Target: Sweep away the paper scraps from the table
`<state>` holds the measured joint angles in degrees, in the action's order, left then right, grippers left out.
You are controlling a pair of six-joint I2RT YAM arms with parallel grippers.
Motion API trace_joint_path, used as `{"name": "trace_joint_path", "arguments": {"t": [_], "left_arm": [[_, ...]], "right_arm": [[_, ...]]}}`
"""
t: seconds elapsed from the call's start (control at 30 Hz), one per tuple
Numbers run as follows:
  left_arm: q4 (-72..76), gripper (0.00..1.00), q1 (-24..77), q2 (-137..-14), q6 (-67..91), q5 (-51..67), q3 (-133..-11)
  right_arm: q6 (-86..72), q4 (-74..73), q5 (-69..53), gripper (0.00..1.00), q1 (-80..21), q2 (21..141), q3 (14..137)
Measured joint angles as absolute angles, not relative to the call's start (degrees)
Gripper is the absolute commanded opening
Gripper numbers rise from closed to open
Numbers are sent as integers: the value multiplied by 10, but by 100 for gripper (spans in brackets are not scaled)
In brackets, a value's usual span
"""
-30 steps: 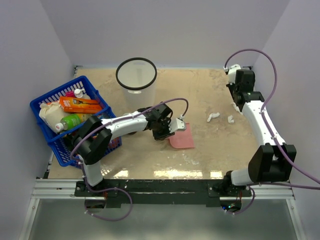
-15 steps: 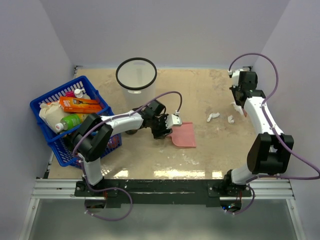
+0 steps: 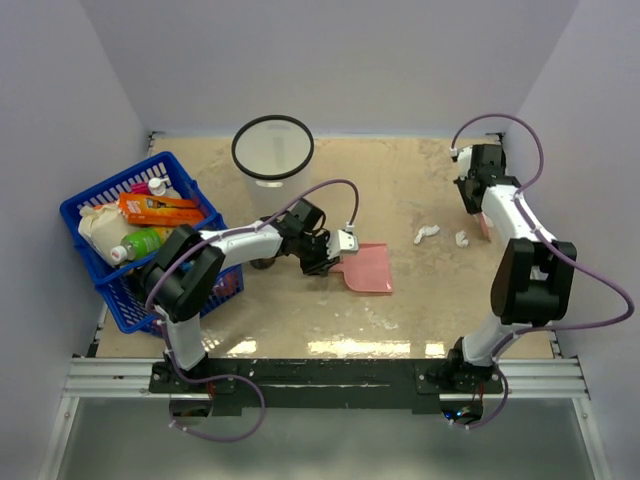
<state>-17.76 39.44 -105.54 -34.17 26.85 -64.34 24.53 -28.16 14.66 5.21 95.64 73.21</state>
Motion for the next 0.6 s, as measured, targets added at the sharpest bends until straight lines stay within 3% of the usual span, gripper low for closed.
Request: {"name": "trace_joint_path", "arguments": {"t": [0.2,0.47,0.6], "left_arm": [[-179,0,396,-1055,-330,263,-644],[-204,0,397,-1054,-304,213,-662],[-224,0,398,-1053,-305,190,-671]], "right_arm": [[232,-291,119,0,42,968,752],[158,-385,12,0,-86,851,724],[143,-417,3,0,-68,820,742]]}}
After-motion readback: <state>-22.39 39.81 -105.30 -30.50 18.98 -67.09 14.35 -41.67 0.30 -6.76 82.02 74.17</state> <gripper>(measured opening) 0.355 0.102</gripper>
